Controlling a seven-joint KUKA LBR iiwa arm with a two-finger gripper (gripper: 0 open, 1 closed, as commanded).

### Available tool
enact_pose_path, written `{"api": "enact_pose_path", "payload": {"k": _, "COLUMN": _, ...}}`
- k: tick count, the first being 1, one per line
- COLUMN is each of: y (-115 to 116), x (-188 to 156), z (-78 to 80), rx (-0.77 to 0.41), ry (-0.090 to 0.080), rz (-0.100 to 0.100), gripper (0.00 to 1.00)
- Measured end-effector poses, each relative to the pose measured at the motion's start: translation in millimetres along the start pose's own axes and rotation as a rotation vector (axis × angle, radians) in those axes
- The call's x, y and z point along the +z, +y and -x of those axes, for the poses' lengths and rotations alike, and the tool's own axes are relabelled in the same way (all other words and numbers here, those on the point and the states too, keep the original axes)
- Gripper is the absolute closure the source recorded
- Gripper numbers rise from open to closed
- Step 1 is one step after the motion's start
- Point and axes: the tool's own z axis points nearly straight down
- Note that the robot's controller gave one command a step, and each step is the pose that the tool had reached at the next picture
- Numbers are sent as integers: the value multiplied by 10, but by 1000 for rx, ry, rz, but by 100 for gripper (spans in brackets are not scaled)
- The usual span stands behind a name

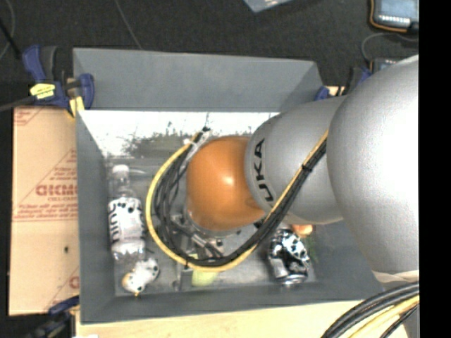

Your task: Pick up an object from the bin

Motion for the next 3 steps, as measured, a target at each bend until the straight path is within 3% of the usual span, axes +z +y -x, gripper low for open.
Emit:
{"api": "enact_pose_path", "payload": {"k": 1, "y": 20, "x": 139, "z": 113, "rx": -45, "ry": -4, "rz": 1, "gripper": 0}}
{"api": "enact_pose_path", "payload": {"k": 2, "y": -29, "x": 114, "z": 84, "rx": -6, "ry": 2, "rz": 1, "gripper": 0}}
{"api": "enact_pose_path", "payload": {"k": 3, "y": -77, "x": -29, "z": 233, "rx": 154, "ry": -4, "rz": 3, "gripper": 0}}
